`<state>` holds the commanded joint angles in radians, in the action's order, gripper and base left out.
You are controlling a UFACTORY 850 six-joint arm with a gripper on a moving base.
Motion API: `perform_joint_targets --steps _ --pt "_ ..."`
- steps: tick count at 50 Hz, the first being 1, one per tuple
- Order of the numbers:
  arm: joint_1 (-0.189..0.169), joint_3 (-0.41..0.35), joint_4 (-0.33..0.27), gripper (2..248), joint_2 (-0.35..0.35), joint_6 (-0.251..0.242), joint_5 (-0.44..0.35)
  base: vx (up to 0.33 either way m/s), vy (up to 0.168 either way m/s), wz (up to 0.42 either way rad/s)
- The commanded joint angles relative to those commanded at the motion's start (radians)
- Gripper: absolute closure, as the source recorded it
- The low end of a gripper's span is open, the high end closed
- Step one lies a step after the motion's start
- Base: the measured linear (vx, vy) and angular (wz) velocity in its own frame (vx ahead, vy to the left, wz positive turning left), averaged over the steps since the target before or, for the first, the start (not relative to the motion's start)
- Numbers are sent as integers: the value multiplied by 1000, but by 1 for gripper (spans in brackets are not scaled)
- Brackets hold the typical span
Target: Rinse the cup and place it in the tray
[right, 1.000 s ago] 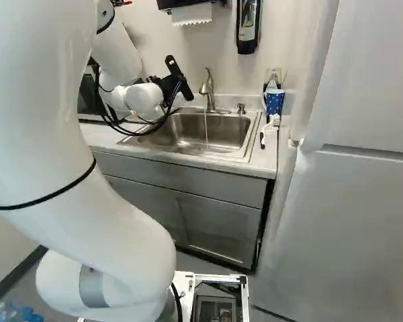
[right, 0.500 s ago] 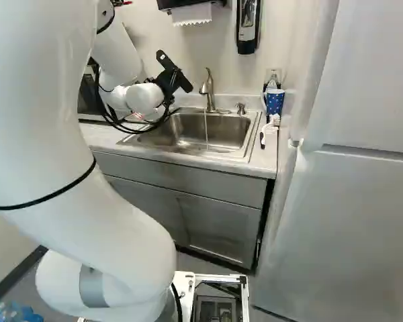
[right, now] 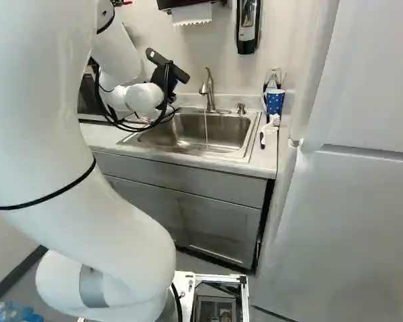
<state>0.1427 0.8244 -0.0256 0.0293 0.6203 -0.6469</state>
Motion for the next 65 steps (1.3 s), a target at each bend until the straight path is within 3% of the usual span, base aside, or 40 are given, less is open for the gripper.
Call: perform_joint_targets --steps 54,65 --pt "0 0 0 125 0 -567 0 0 0 0" --pt "0 0 0 125 0 -567 0 0 0 0"
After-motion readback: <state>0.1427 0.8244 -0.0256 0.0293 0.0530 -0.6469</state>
